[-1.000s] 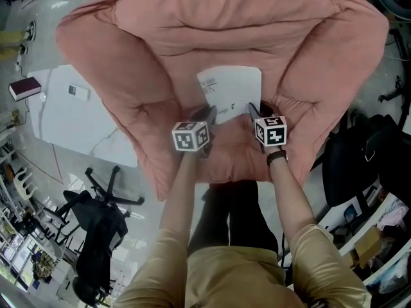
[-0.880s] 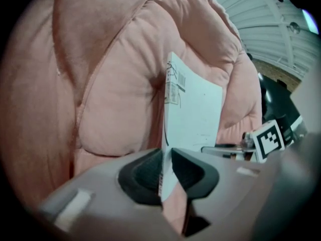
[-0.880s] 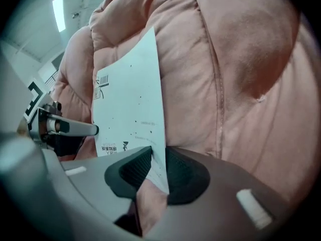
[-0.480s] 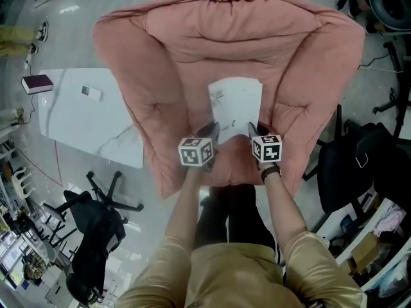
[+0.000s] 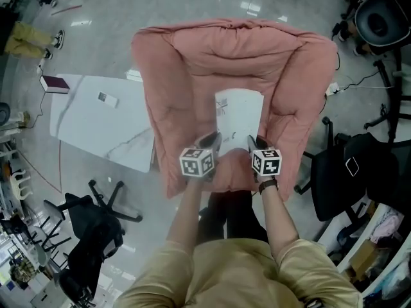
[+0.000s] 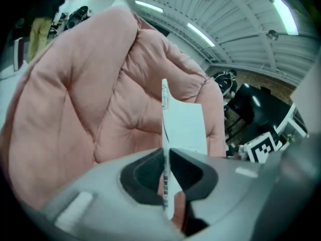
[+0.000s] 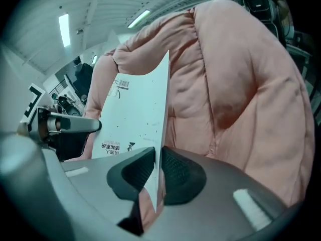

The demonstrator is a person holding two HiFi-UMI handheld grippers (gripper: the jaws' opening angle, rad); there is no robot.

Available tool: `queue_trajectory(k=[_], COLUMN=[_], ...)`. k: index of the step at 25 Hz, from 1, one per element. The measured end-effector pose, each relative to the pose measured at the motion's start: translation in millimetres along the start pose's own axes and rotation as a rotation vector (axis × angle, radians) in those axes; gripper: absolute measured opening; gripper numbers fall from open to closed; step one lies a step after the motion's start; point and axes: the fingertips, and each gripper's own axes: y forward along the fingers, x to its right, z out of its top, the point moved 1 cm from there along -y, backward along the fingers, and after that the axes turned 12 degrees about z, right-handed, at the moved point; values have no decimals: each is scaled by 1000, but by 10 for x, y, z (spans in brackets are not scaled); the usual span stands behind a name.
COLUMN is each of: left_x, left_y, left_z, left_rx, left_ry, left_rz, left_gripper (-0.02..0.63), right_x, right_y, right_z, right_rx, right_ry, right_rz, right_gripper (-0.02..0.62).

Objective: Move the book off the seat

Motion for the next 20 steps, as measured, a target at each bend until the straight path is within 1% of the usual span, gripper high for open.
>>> queue_trajectory(k=[7,11,15,17,20], left_x=[480,621,887,1063,1243], left_y=[-871,-1280,-1774,-2000,-2384], left_z=[456,818,1131,1263,1380], left_rx=[145,257,361,399,439], left_ry=[59,97,127,141,159], left_rz=[-19,-46,-57,-55,-77], left_gripper=[41,41,41,41,41], right_x=[-640,-1011,-1365,-1507,-1798], right_y=[-819,-1145,-1576,-1818,-2158], right_z=[470,870,1189,1326,1425], right_rx=[131,227,309,341,391], right_ry=[-102,-196,-252,-275,-311], right_rz=[5,6,18,29,36], right_gripper=[49,48,48,48,48])
